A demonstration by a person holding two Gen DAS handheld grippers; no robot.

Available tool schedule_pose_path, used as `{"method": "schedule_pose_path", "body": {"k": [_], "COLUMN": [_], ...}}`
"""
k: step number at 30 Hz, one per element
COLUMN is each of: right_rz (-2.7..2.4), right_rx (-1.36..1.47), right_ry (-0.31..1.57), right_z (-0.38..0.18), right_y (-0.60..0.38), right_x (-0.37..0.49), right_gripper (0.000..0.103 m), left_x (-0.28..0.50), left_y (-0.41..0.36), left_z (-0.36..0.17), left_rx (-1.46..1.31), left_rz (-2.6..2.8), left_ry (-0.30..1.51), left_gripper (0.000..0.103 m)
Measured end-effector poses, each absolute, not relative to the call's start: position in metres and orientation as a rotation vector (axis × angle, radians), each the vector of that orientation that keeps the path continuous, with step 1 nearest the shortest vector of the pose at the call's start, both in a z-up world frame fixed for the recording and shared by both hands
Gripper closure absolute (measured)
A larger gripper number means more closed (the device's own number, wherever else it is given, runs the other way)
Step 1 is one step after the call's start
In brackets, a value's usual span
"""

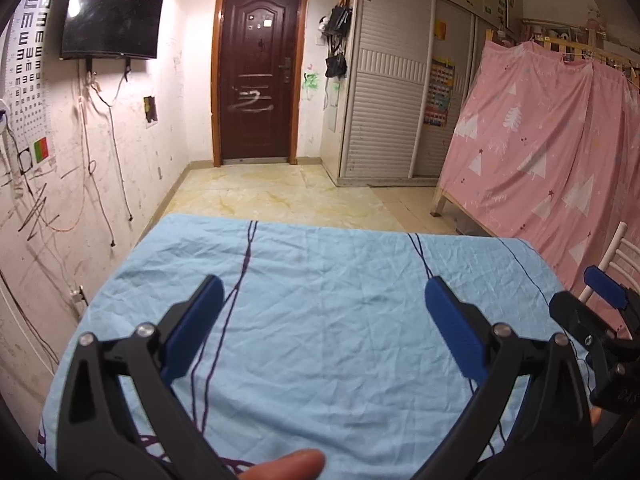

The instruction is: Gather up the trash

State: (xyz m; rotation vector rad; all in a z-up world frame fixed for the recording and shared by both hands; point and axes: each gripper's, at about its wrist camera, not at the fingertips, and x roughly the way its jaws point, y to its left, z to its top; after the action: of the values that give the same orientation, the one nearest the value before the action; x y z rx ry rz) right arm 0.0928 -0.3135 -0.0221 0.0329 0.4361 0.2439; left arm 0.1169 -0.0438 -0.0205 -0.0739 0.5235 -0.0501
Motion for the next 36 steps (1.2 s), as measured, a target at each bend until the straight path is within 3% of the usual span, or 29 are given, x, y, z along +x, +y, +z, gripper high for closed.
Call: {"method": "schedule_pose_path", "body": {"k": [36], "right_rz": [0.244], "right_rx": [0.040], "right_ry": [0.428], "right_z": [-0.024], "right_y": [-0.322], "right_x": [0.086], "right_gripper": [0.009], "left_x": [0.129], "left_y": [-0.035], "left_z": [-0.029], "left_rx": [-0.097], "left_rz": [-0.027], "left_ry": [0.566], "left_gripper": [0.007]}}
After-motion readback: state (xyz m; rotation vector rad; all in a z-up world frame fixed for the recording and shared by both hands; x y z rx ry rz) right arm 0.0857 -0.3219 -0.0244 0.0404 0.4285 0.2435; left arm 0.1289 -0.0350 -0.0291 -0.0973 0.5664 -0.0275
